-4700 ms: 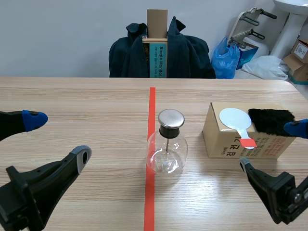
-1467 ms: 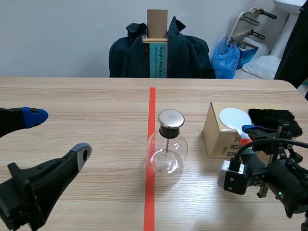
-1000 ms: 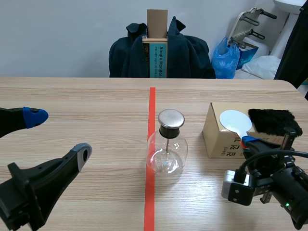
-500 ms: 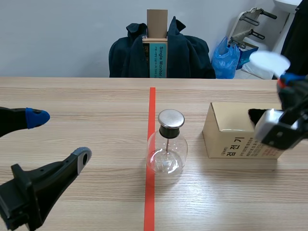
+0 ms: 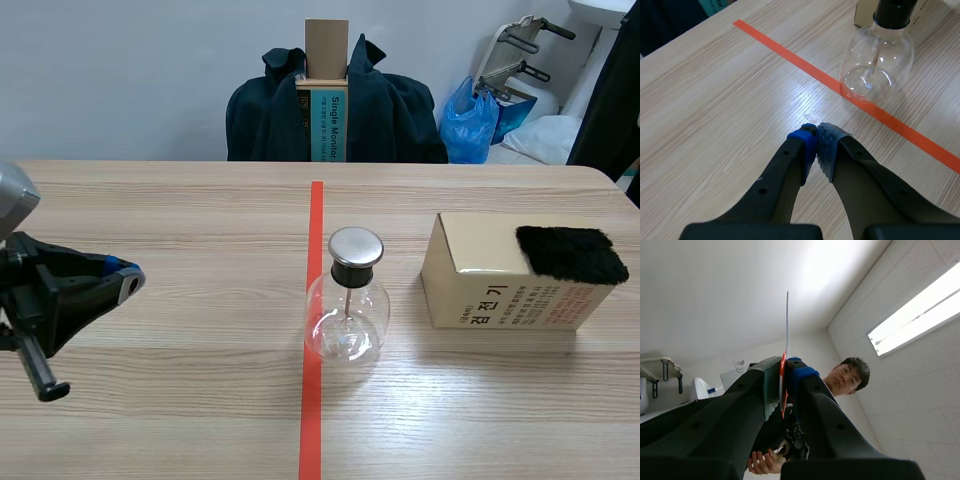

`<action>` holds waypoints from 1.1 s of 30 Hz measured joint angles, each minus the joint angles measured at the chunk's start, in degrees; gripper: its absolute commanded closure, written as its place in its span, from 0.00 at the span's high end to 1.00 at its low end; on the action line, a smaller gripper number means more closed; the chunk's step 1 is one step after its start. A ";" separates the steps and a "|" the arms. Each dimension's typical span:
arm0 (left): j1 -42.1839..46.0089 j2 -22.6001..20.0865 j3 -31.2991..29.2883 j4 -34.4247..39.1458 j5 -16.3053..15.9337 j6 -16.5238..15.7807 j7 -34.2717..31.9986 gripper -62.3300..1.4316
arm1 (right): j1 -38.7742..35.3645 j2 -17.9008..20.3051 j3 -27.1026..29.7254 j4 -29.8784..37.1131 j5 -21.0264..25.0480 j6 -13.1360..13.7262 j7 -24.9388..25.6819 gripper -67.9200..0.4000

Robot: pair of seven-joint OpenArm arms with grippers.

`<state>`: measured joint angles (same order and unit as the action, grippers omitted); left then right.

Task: Do the electroscope experiment.
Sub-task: 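Bring the plate to the electroscope and point at the metal foil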

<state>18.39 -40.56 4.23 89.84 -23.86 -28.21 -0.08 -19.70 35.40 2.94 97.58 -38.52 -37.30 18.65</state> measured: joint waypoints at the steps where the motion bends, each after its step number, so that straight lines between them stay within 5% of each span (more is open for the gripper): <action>1: -1.77 0.17 1.68 -2.10 0.02 -0.09 -2.03 0.05 | 0.00 0.00 0.00 0.17 0.55 -0.02 0.00 0.02; 4: -6.84 0.74 7.76 -7.52 0.00 0.02 -7.32 0.05 | 0.00 -0.17 0.00 0.61 2.91 -0.44 -0.07 0.02; 7: -11.19 2.69 13.73 -11.69 0.37 0.07 -9.90 0.05 | -0.02 -0.48 0.00 0.74 4.83 -3.93 -0.02 0.02; 11: -16.31 6.49 21.70 -16.39 5.55 0.28 -12.11 0.05 | -0.02 -0.48 0.00 0.76 7.02 -4.07 -0.04 0.02; 15: -20.06 10.62 27.47 -20.70 8.07 4.28 -12.22 0.05 | -0.02 -0.48 0.00 0.76 7.08 -4.07 -0.04 0.02; 19: -22.25 13.29 28.74 -24.92 9.40 7.08 -12.96 0.05 | -0.02 -0.48 0.00 0.76 8.79 -4.07 0.68 0.02; 30: -22.38 14.51 28.68 -28.68 10.80 7.61 -15.23 0.05 | -0.02 -0.63 0.00 0.76 11.74 -4.07 9.07 0.02; 33: -22.36 14.51 28.65 -28.68 10.80 7.61 -15.65 0.05 | 0.35 -3.26 -0.09 0.76 11.56 -4.11 12.07 0.02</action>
<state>-3.97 -26.04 32.88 61.17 -13.06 -20.60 -15.73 -19.35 32.14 2.85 98.35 -26.96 -41.41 30.72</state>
